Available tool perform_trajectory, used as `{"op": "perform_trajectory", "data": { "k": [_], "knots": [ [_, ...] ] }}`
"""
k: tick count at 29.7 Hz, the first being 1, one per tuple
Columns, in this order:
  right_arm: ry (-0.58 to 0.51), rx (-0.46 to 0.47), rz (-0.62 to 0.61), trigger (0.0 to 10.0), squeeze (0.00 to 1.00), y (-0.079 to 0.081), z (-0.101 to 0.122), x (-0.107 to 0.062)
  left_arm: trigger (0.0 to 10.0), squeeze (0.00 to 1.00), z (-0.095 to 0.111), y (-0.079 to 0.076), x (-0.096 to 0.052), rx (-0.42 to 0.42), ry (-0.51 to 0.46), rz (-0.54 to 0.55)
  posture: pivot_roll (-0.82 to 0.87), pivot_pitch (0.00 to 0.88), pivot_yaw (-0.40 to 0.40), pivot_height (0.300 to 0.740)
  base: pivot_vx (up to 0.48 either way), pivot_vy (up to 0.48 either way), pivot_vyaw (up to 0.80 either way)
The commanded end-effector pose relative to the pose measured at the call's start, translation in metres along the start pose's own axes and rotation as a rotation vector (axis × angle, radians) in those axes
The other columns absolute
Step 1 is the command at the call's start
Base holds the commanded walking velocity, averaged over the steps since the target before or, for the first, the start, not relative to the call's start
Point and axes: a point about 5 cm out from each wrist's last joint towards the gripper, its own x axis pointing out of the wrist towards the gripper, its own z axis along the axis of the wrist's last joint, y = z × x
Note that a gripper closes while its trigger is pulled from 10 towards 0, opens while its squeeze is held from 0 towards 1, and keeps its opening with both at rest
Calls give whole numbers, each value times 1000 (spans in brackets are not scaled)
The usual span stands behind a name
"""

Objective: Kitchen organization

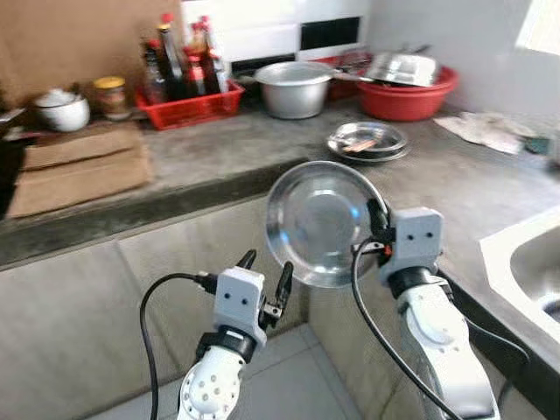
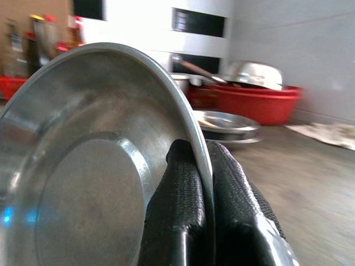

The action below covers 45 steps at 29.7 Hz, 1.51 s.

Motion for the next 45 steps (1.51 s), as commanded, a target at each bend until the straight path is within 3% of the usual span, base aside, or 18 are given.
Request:
{"op": "perform_trajectory", "data": {
  "k": [1, 35, 45],
  "knots": [
    [-41, 22, 13, 0, 0, 6, 10, 1, 10000, 0, 0, 2, 1, 2, 6, 0, 23, 47, -21, 740, 0, 371, -800],
    [-42, 23, -7, 0, 0, 9, 13, 0, 10000, 0, 0, 2, 0, 2, 11, -19, 25, 48, -13, 740, 0, 368, -800],
    [-67, 7, -53, 0, 0, 5, 18, 2, 10000, 0, -1, -1, 0, 21, 17, -48, 22, 42, -4, 740, 0, -29, -800]
  ]
}}
